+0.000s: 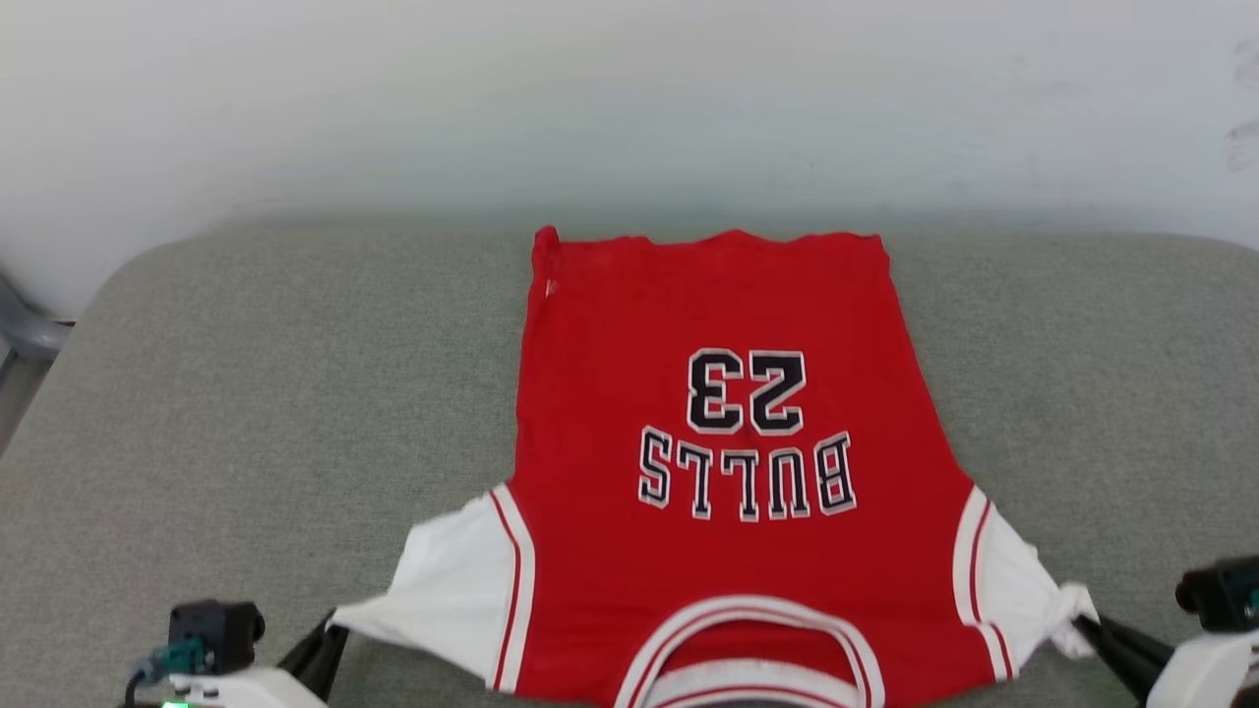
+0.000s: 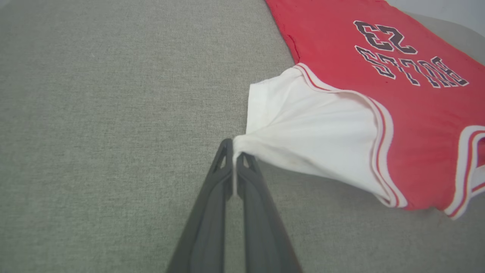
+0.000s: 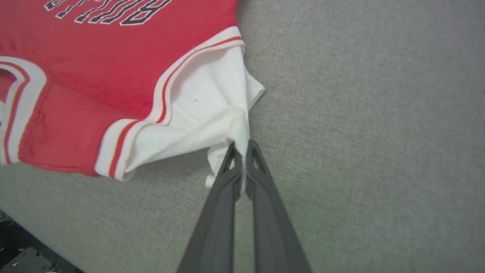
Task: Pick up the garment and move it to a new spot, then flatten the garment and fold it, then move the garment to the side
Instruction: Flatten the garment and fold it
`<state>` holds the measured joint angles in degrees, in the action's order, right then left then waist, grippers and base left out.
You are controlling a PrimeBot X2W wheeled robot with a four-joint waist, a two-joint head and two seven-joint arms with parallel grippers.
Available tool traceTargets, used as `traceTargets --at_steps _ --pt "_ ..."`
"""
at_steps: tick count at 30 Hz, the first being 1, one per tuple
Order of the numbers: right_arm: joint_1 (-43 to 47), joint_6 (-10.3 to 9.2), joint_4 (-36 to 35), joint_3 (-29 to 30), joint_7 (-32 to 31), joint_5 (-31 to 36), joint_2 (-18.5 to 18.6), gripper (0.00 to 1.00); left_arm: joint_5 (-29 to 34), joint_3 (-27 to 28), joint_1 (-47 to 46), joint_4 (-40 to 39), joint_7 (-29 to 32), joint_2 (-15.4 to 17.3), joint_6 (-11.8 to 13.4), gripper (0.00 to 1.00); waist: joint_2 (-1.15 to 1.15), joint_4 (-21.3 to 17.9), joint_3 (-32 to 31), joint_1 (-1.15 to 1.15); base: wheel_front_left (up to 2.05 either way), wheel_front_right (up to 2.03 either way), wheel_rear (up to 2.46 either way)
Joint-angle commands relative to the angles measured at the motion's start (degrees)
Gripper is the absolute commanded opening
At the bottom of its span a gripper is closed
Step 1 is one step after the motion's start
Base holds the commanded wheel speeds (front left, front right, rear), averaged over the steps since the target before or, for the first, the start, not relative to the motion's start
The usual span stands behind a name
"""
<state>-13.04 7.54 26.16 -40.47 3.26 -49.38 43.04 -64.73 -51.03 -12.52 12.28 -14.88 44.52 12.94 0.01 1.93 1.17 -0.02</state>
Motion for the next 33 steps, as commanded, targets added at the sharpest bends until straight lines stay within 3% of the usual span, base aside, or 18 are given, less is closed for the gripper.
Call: traceTargets --at_steps 1,10,16,17,18,19,26,33 --pt "2.52 -0.10 -0.71 1.12 -0.67 0.24 0.74 0.00 0.10 -0.23 1.50 -0.06 -0.26 0.70 0.72 0.00 -0.01 -0.09 -0.63 0.02 0.00 0.00 0.00" --pt "16.93 -0.11 -7.12 9.52 -7.36 1.85 1.69 0.00 -1.08 -0.97 8.86 -1.37 -0.36 0.47 2.57 0.00 -0.01 -0.11 -1.60 0.02 0.00 0.00 0.00" --pt "21.20 -0.11 -10.65 15.15 -11.86 5.03 -0.40 0.00 -0.73 -0.26 9.53 -1.90 -0.39 -1.01 2.86 0.00 -0.01 0.24 -1.32 0.02 0.00 0.00 0.00" --pt "21.35 -0.11 -11.24 16.27 -12.40 5.62 -1.02 0.14 -0.55 0.03 9.22 -2.08 -0.40 -1.31 2.88 0.00 -0.01 0.35 -1.23 0.02 0.00 0.00 0.00" --pt "21.48 -0.11 -11.83 17.20 -12.80 6.55 -1.46 0.50 -0.32 0.17 8.96 -2.11 -0.41 -1.44 2.94 0.00 -0.01 0.44 -1.18 0.02 0.00 0.00 0.00" --pt "21.50 -0.10 -12.45 18.26 -13.25 7.39 -1.88 1.00 -0.15 0.24 8.71 -2.24 -0.41 -1.62 2.98 0.00 -0.01 0.52 -1.14 0.02 0.00 0.00 0.00" --pt "19.60 -0.09 -18.35 26.74 -16.05 11.21 -2.34 1.00 1.83 0.68 7.34 -3.91 -0.41 -2.71 3.29 0.00 -0.01 1.39 -0.25 0.02 0.00 0.00 0.00" --pt "9.79 -0.09 -25.72 37.04 -19.09 13.34 -1.33 1.00 5.22 2.47 5.57 -7.73 -0.38 -3.46 4.92 0.00 -0.01 2.82 3.57 0.02 0.00 0.00 0.00"
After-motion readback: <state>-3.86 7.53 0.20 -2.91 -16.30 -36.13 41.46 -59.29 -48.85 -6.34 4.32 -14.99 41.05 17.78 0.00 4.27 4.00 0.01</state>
